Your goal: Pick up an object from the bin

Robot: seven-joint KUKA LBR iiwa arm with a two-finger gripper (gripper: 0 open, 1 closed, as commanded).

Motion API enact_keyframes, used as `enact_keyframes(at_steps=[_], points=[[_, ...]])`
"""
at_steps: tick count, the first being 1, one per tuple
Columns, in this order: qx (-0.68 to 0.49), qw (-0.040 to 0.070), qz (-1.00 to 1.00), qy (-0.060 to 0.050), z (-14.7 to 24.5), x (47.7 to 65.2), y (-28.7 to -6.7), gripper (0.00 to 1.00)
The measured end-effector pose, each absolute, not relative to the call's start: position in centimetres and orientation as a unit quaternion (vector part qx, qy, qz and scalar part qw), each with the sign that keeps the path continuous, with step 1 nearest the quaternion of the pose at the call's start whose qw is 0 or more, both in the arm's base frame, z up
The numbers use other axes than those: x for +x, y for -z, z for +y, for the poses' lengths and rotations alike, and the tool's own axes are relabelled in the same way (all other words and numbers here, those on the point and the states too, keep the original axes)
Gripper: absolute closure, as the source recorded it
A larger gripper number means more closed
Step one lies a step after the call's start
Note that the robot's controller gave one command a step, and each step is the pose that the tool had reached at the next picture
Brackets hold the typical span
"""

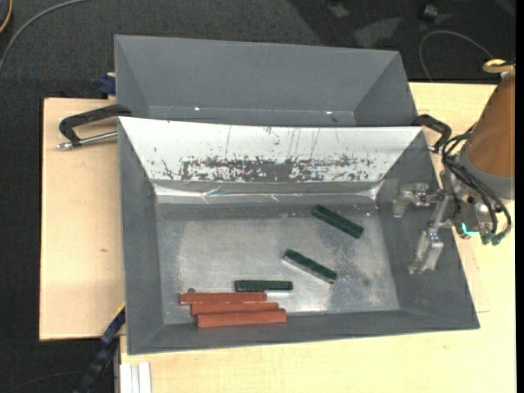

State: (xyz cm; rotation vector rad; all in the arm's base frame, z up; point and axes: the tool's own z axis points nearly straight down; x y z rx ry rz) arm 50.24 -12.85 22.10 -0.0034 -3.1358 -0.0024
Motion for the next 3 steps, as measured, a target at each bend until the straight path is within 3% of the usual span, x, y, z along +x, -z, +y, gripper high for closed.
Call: enact_keyframes(at_steps=[1, 2, 3], points=[[0.178, 0.001, -0.984, 0.001, -8.7, 54.9, -8.9, 0.00], [0.242, 0.000, -0.970, 0.002, 1.4, 55.3, -7.1, 0.00], [0.228, 0.001, -0.974, 0.003, 7.8, 50.6, -7.3, 0.00]])
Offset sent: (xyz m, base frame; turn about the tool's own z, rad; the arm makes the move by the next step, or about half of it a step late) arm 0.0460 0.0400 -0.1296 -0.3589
